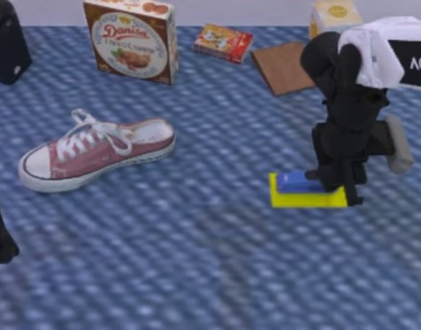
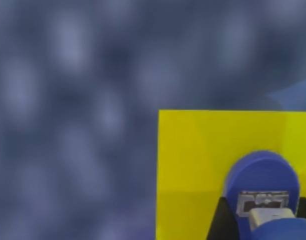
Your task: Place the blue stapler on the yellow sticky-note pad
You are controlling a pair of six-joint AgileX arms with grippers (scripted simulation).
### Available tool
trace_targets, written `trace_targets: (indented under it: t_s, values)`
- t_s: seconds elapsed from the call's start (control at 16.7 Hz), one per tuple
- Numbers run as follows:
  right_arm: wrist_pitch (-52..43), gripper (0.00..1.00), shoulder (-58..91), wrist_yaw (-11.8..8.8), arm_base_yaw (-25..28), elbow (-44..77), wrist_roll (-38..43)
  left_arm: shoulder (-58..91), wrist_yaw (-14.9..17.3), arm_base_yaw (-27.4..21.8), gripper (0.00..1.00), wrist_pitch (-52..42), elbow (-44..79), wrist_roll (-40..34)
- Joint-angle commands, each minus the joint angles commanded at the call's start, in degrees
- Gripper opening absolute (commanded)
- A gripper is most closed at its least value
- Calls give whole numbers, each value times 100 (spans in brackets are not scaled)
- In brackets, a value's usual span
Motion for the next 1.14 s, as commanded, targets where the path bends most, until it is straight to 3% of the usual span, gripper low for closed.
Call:
trace_targets:
  t_s: [0.78, 1.14]
  values:
    - [0, 98, 0, 0, 0, 0, 0, 0, 0, 0, 100, 0, 0, 0]
    - [0, 100, 0, 0, 0, 0, 0, 0, 0, 0, 100, 0, 0, 0]
